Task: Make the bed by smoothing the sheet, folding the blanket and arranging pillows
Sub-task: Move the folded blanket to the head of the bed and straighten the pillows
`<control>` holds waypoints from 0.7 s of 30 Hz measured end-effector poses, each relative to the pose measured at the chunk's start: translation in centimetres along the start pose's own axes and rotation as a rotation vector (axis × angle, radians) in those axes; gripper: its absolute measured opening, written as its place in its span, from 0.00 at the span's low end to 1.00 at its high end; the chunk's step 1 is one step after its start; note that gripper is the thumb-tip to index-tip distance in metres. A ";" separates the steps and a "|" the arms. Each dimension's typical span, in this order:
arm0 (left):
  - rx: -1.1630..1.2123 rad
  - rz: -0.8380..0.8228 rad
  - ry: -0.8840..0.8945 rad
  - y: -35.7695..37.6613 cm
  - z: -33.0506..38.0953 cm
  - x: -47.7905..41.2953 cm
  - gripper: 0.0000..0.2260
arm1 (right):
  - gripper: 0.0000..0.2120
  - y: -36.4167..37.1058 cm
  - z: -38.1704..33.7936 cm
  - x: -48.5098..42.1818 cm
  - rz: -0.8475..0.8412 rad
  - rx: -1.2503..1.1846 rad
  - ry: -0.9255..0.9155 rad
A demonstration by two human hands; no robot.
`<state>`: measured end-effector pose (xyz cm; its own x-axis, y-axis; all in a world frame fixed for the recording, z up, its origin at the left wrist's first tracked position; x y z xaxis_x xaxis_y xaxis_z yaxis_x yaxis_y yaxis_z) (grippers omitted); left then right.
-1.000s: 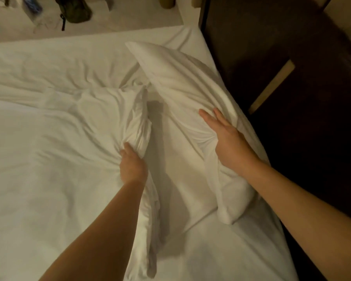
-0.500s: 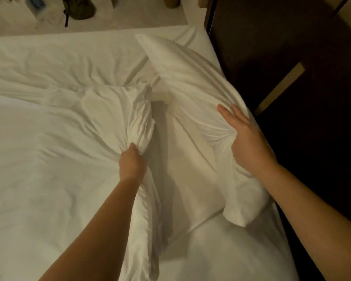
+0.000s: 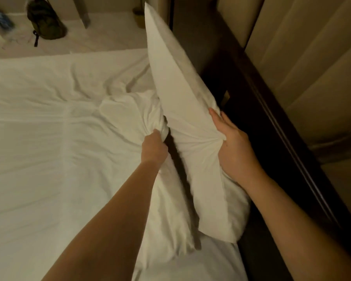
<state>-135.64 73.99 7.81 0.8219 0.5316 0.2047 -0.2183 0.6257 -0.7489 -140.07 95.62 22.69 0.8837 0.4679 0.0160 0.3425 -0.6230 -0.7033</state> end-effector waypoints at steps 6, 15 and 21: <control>0.011 -0.341 -0.116 6.8 -0.9 -1.5 0.34 | 0.45 0.2 0.9 -0.1 -0.024 0.029 0.017; -0.321 -0.062 0.093 3.1 -7.7 2.3 0.26 | 0.45 2.2 -0.3 0.2 -0.046 0.100 0.015; -0.399 0.073 -0.233 -1.2 -17.9 8.8 0.31 | 0.46 4.4 -2.3 1.2 -0.059 0.158 0.018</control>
<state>-118.73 67.62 -0.77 0.6621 0.7086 0.2440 -0.0146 0.3377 -0.9411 -136.77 91.97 21.30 0.8694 0.4887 0.0722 0.3410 -0.4879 -0.8035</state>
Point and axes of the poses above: each hand's wrist, its own x-axis away from the middle knuckle, its own y-axis out of the palm, z = x × y, the point moved 5 cm from there along -x, towards the middle knuckle, and after that the axes turned 5 degrees about y, right-handed, at the moved point
